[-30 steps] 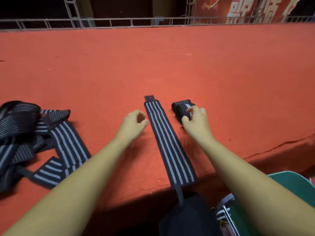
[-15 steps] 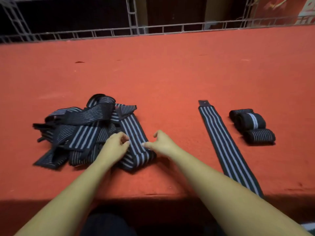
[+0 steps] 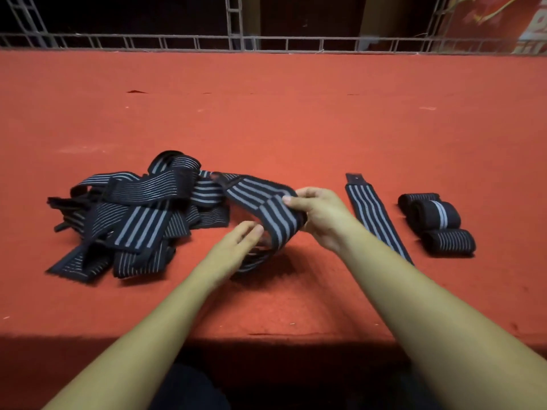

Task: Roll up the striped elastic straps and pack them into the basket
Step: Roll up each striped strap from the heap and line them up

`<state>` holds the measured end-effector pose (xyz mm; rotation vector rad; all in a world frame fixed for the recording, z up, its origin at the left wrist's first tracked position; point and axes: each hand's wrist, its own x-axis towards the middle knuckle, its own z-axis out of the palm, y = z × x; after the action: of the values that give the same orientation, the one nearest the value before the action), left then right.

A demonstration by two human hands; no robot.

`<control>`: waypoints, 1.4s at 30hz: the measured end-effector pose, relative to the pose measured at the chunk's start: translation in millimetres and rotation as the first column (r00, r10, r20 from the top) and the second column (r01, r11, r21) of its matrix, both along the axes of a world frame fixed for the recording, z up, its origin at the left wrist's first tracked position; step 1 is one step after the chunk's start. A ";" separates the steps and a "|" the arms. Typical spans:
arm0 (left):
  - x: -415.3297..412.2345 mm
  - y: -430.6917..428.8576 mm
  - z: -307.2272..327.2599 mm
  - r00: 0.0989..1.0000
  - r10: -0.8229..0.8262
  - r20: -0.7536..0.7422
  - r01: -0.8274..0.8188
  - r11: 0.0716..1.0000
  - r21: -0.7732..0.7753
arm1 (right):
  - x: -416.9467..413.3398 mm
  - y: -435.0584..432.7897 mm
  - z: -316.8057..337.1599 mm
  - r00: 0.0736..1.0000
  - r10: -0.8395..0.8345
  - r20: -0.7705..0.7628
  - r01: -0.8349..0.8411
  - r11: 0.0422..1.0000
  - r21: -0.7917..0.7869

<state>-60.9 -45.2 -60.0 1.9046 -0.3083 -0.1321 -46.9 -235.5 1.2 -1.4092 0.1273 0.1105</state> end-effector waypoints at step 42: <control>-43.5 -84.8 17.7 0.902 0.009 -0.432 -0.201 0.894 -0.401 | -39.8 -67.4 -4.4 0.951 0.243 -0.190 -0.273 0.951 -0.148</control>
<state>-104.4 -130.0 -42.4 1.3924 0.0647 -0.3636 -86.8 -302.9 -3.2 -1.5847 0.0935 0.4481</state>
